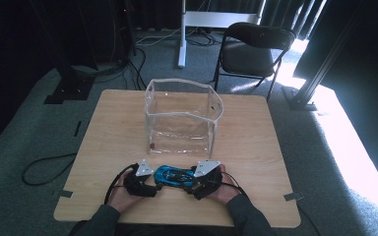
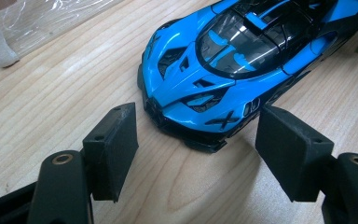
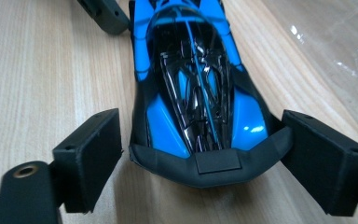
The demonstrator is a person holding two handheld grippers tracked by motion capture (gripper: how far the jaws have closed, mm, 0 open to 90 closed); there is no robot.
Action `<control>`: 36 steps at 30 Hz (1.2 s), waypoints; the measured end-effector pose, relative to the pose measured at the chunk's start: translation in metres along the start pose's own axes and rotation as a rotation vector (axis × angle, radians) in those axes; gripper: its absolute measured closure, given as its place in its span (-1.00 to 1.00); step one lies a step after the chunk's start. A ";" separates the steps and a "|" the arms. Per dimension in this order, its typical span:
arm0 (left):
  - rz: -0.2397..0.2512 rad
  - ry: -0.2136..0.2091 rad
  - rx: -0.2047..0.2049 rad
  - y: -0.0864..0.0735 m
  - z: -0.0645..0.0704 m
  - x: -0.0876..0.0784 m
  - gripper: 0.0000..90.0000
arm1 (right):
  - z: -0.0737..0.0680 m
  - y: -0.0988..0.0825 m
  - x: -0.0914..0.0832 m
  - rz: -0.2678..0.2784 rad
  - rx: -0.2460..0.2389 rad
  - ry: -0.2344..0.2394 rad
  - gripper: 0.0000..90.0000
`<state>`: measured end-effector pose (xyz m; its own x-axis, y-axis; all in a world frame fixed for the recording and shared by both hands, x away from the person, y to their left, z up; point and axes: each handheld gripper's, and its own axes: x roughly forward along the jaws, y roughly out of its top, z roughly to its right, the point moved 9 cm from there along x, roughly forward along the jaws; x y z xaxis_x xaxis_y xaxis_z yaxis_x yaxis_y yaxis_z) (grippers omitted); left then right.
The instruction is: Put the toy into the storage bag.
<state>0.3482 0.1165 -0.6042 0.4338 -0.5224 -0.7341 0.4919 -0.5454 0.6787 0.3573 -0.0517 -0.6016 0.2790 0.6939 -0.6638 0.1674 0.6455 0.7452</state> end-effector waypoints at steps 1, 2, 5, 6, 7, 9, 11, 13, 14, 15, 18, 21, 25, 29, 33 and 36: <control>0.000 0.000 0.001 0.000 0.000 0.000 -0.33 | 0.000 -0.001 0.001 -0.003 0.000 0.000 -0.64; 0.000 0.000 0.000 0.000 0.000 0.000 -0.33 | 0.001 -0.002 0.001 -0.006 0.000 -0.002 -0.60; 0.000 -0.001 0.000 0.000 0.000 0.000 -0.33 | 0.003 -0.004 0.002 -0.004 0.013 0.008 -0.53; -0.001 -0.001 0.000 0.000 0.000 0.000 -0.33 | 0.003 -0.005 0.002 -0.001 0.014 0.010 -0.52; -0.001 -0.001 0.001 0.000 0.000 0.000 -0.33 | 0.003 -0.004 0.001 -0.001 0.008 0.004 -0.52; -0.001 -0.001 0.003 0.000 0.000 0.000 -0.33 | 0.002 -0.003 0.000 -0.002 0.000 -0.002 -0.51; 0.000 -0.005 -0.001 0.000 0.000 0.000 -0.33 | 0.002 -0.003 0.000 0.000 0.006 0.003 -0.51; -0.001 -0.006 0.001 0.000 0.000 0.000 -0.33 | 0.001 0.000 -0.001 0.010 0.006 0.001 -0.50; 0.000 -0.007 0.000 0.000 0.001 0.000 -0.33 | 0.000 0.003 -0.002 0.020 0.006 0.004 -0.50; 0.000 -0.009 0.000 0.000 0.001 0.000 -0.33 | -0.001 0.005 -0.004 0.027 0.006 0.006 -0.50; 0.000 -0.013 0.004 0.001 0.003 0.001 -0.33 | -0.002 0.011 -0.007 0.055 0.017 0.015 -0.49; 0.000 -0.010 0.006 0.001 0.003 0.001 -0.35 | -0.003 0.012 -0.008 0.055 0.017 0.018 -0.49; -0.003 -0.007 0.006 0.001 0.004 0.001 -0.35 | -0.003 0.012 -0.007 0.051 0.038 0.028 -0.49; -0.008 -0.004 0.009 0.001 0.004 0.001 -0.35 | -0.003 0.013 -0.007 0.062 0.042 0.032 -0.49; -0.005 -0.015 0.002 0.002 0.005 0.002 -0.38 | -0.003 0.017 -0.010 0.090 0.060 0.047 -0.49; -0.008 -0.009 0.017 0.002 0.007 0.003 -0.38 | -0.002 0.024 -0.012 0.125 0.092 0.059 -0.47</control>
<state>0.3452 0.1089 -0.6045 0.4233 -0.5233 -0.7396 0.4826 -0.5607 0.6728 0.3559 -0.0439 -0.5764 0.2480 0.7860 -0.5663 0.2212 0.5232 0.8230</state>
